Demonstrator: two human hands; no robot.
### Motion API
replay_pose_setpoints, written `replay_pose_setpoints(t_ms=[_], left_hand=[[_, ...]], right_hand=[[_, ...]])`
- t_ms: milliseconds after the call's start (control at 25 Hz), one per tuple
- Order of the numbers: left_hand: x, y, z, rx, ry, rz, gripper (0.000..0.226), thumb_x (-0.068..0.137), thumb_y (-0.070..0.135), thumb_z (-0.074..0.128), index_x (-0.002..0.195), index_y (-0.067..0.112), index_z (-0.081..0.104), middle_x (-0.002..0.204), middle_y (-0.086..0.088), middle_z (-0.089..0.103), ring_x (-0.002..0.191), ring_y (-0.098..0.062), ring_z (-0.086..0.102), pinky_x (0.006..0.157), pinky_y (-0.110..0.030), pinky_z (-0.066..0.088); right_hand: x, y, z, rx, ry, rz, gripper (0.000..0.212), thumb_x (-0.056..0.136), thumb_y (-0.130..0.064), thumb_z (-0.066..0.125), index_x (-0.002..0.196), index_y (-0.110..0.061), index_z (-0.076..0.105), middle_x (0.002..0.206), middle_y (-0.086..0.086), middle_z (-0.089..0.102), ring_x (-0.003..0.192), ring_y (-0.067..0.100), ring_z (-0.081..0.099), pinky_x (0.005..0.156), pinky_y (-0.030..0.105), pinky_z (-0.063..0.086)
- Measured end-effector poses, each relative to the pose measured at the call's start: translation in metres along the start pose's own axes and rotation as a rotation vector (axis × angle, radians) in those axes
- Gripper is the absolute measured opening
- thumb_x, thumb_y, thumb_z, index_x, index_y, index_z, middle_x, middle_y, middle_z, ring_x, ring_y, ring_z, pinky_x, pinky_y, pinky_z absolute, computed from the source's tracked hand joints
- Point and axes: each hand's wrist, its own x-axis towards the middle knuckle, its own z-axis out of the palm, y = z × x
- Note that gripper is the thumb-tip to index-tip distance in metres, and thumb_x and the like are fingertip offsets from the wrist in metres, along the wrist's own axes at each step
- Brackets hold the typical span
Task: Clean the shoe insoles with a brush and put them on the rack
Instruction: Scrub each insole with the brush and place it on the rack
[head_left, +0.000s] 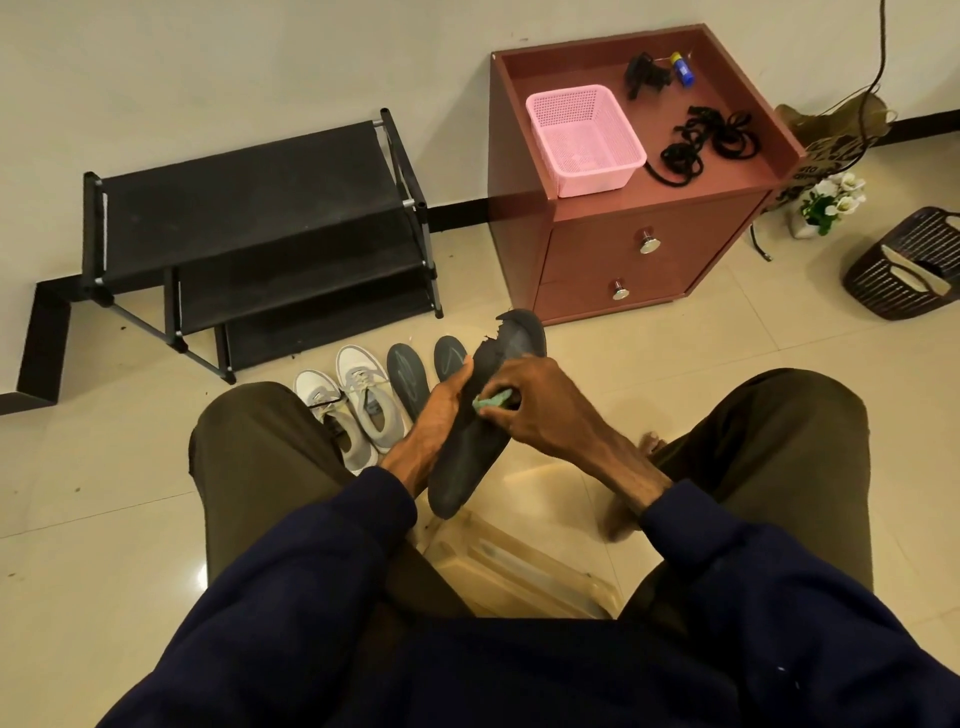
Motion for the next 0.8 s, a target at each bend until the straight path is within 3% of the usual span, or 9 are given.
replay_pose_setpoints(t_ms=[80, 200, 320, 400, 480, 600, 680, 800], left_hand=[[0.005, -0.001, 0.0, 0.042, 0.023, 0.0, 0.036, 0.11, 0.032, 0.037, 0.119, 0.008, 0.063, 0.089, -0.003, 0.078, 0.08, -0.014, 0.075, 0.07, -0.026, 0.06], [0.007, 0.0, -0.004, 0.026, 0.002, 0.041, 0.028, 0.108, 0.013, 0.037, 0.098, 0.008, 0.063, 0.075, 0.004, 0.076, 0.079, -0.012, 0.071, 0.083, -0.024, 0.058], [0.006, 0.007, 0.0, -0.087, -0.058, 0.03, 0.032, 0.108, 0.009, 0.033, 0.091, 0.01, 0.06, 0.062, 0.011, 0.073, 0.064, 0.001, 0.07, 0.063, -0.011, 0.052], [0.006, 0.006, 0.002, -0.063, -0.031, 0.029, 0.03, 0.109, 0.013, 0.034, 0.097, 0.011, 0.061, 0.065, 0.012, 0.074, 0.062, 0.003, 0.069, 0.059, -0.01, 0.051], [0.004, 0.005, 0.001, -0.085, -0.024, 0.012, 0.028, 0.109, 0.022, 0.039, 0.11, 0.008, 0.063, 0.073, 0.005, 0.077, 0.066, -0.005, 0.073, 0.058, -0.017, 0.055], [0.001, 0.005, 0.005, -0.151, -0.07, -0.078, 0.034, 0.108, 0.029, 0.042, 0.122, 0.005, 0.062, 0.077, -0.005, 0.077, 0.065, -0.015, 0.075, 0.055, -0.026, 0.059], [0.002, 0.004, 0.005, -0.134, -0.064, -0.067, 0.03, 0.108, 0.028, 0.043, 0.11, 0.007, 0.064, 0.072, -0.004, 0.076, 0.062, -0.014, 0.074, 0.053, -0.024, 0.058], [0.004, 0.004, 0.003, -0.116, -0.023, -0.06, 0.03, 0.104, 0.036, 0.05, 0.108, 0.012, 0.068, 0.083, -0.005, 0.078, 0.07, -0.017, 0.075, 0.062, -0.028, 0.061]], right_hand=[[0.005, 0.013, -0.005, -0.145, 0.144, 0.068, 0.02, 0.087, -0.03, 0.079, 0.1, -0.015, 0.077, 0.097, 0.002, 0.07, 0.086, 0.007, 0.049, 0.067, 0.014, 0.033], [0.008, 0.024, -0.011, -0.205, 0.272, 0.212, 0.021, 0.086, -0.026, 0.081, 0.1, -0.012, 0.075, 0.1, 0.006, 0.07, 0.09, 0.01, 0.048, 0.073, 0.025, 0.04], [0.004, 0.007, -0.003, -0.036, 0.041, 0.065, 0.021, 0.085, -0.025, 0.082, 0.101, -0.011, 0.078, 0.099, 0.004, 0.072, 0.086, 0.01, 0.057, 0.074, 0.026, 0.053], [0.002, -0.002, -0.002, 0.004, -0.087, 0.028, 0.021, 0.086, -0.027, 0.082, 0.102, -0.014, 0.079, 0.099, 0.002, 0.073, 0.086, 0.01, 0.061, 0.075, 0.023, 0.055], [0.007, 0.005, -0.004, -0.129, 0.023, 0.069, 0.02, 0.086, -0.03, 0.081, 0.101, -0.017, 0.079, 0.099, 0.001, 0.072, 0.088, 0.013, 0.058, 0.073, 0.03, 0.053], [0.01, 0.018, -0.01, -0.279, 0.206, 0.184, 0.02, 0.087, -0.03, 0.08, 0.1, -0.015, 0.076, 0.1, 0.003, 0.07, 0.093, 0.017, 0.054, 0.073, 0.029, 0.045], [0.008, 0.013, -0.006, -0.172, 0.122, 0.135, 0.019, 0.087, -0.026, 0.08, 0.101, -0.014, 0.077, 0.1, 0.004, 0.07, 0.091, 0.015, 0.055, 0.074, 0.029, 0.051], [0.004, -0.005, 0.0, -0.005, -0.082, 0.061, 0.019, 0.087, -0.025, 0.08, 0.104, -0.016, 0.078, 0.102, 0.0, 0.071, 0.088, 0.006, 0.056, 0.073, 0.015, 0.047]])
